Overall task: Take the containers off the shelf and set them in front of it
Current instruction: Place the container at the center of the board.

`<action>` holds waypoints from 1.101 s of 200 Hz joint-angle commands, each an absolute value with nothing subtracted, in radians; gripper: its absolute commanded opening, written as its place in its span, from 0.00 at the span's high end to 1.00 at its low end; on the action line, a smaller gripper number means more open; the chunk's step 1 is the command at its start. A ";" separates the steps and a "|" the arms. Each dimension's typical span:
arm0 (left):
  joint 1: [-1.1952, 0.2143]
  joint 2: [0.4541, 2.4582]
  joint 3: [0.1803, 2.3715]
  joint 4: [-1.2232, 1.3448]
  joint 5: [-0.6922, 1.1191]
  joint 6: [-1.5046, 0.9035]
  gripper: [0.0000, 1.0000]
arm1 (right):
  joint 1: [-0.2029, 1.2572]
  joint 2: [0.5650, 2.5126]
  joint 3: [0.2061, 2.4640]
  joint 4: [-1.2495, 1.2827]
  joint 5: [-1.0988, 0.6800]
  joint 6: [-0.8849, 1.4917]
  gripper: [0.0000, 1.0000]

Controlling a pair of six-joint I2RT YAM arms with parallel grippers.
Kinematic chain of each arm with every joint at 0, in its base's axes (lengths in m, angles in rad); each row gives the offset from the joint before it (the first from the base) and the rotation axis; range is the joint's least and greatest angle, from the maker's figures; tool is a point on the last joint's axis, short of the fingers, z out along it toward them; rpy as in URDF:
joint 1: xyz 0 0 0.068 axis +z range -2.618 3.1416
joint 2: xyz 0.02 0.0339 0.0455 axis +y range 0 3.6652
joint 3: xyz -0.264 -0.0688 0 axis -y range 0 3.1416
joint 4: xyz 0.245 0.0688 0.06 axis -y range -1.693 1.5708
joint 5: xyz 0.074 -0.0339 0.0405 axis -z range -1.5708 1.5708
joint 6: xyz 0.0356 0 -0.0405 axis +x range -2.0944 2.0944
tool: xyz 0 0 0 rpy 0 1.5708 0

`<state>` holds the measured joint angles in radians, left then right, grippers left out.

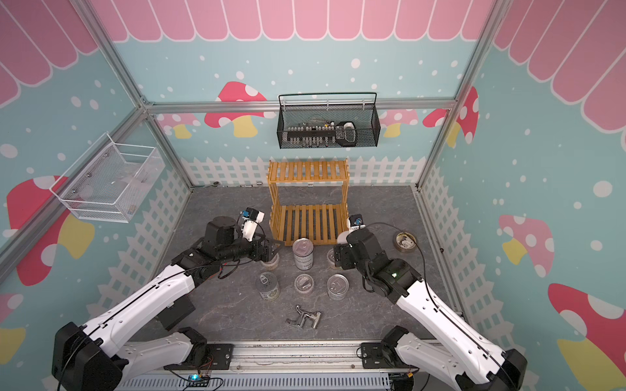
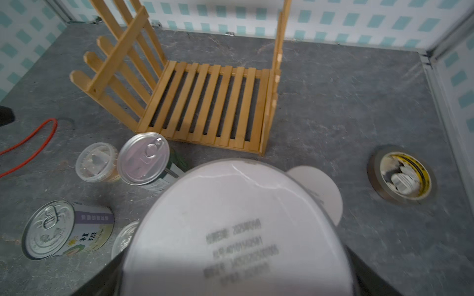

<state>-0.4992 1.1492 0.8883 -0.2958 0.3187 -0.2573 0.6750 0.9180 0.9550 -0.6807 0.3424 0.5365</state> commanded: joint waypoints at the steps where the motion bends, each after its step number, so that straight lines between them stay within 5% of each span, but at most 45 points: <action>1: -0.508 1.154 0.898 -0.268 0.333 -0.262 0.03 | 0.686 0.840 0.939 -0.878 0.450 0.693 0.32; 93: -0.512 1.156 0.884 -0.234 0.349 -0.265 0.03 | 0.697 0.703 0.649 -0.905 0.525 1.063 0.33; 220: -0.512 1.156 0.875 -0.235 0.333 -0.264 0.03 | 0.698 0.868 0.473 -0.592 0.619 1.065 0.26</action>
